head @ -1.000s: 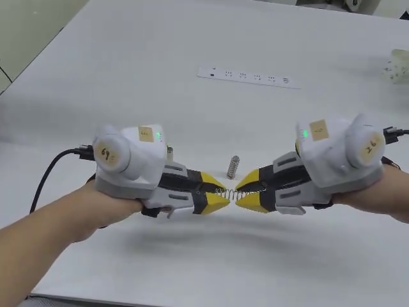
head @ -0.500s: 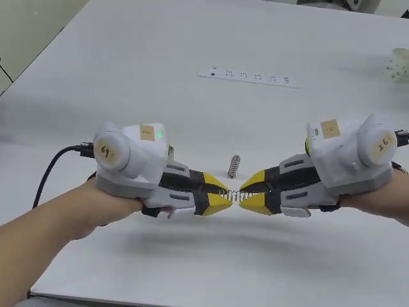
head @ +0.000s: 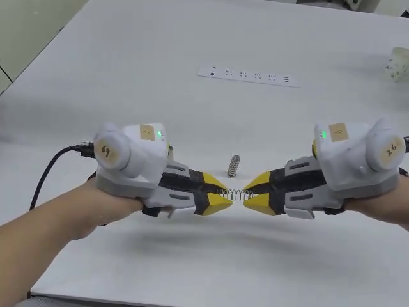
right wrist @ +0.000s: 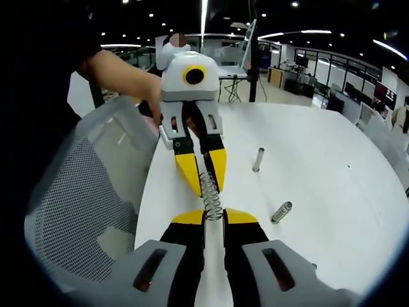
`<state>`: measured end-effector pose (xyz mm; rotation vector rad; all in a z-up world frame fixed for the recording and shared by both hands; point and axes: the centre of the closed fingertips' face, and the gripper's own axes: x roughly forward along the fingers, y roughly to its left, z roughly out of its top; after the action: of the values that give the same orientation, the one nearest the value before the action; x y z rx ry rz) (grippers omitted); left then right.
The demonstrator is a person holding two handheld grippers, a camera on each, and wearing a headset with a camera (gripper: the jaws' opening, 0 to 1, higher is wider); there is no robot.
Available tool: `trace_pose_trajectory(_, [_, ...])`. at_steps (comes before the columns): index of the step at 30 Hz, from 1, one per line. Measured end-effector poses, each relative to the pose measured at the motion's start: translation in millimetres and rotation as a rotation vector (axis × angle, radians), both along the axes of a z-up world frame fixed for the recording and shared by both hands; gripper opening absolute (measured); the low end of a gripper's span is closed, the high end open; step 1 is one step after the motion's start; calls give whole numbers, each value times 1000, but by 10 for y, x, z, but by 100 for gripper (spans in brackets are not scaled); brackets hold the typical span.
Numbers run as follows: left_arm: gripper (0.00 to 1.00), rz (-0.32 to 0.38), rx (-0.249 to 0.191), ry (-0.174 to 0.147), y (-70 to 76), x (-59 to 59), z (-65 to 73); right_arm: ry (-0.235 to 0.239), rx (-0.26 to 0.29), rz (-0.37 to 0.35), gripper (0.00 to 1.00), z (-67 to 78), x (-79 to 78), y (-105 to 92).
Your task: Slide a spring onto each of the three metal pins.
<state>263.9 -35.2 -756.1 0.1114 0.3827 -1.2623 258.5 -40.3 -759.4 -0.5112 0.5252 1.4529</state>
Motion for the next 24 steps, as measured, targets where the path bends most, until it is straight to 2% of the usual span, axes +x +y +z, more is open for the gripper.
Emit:
trace_pose_trajectory(5, [2,13,-14,11,12,12,6,-7,-1,2,8,89,3,17])
trace_pose_trajectory(12, [2,14,5,6,40,8,-43,-17,29,29,7,261,-41,139])
trace_pose_trajectory(16, [2,2,28,-1,25,-9,-94,-26,32,51,7,295,-76,209])
trace_pose_trajectory(24, [2,-1,25,2,-2,-21,-118,-44,53,74,7,374,-106,306])
